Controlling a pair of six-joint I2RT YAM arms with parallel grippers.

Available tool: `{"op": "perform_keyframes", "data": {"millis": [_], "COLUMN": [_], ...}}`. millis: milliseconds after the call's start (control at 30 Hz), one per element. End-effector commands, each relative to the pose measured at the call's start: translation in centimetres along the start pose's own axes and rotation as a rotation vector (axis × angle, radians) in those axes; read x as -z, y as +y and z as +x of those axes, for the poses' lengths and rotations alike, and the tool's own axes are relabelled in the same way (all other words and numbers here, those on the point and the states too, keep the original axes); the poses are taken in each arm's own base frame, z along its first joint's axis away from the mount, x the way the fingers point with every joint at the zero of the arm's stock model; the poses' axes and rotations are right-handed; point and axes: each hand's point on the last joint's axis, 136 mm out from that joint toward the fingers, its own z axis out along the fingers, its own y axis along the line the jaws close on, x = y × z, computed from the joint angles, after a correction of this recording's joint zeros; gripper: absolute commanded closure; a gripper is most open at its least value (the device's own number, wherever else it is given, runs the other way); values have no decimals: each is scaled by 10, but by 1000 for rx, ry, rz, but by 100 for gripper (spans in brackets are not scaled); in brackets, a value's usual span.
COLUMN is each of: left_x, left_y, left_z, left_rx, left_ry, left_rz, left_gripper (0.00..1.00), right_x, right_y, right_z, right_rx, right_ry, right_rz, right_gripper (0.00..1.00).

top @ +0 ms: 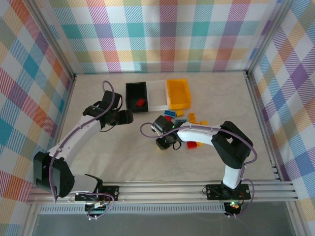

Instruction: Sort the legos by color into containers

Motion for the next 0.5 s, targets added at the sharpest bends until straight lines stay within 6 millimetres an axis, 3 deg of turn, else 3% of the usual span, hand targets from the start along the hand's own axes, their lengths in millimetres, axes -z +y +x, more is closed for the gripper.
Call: {"op": "perform_keyframes", "data": {"millis": [0, 133, 233, 467], "left_x": [14, 25, 34, 52], "left_y": [15, 22, 28, 33], "left_z": [3, 9, 17, 33], "left_rx": [87, 162, 207, 230], "left_ry": [-37, -89, -134, -182], "left_rz": [-7, 14, 21, 49], "left_gripper": [31, 31, 30, 29], "right_x": [41, 67, 76, 47], "right_y": [14, 17, 11, -20], "right_z": [-51, -108, -154, -234], "right_rx": [8, 0, -6, -26], "right_ry": [-145, -261, -331, -402], "right_rz": [-59, -101, -106, -71], "right_gripper": [67, 67, 67, 66]}}
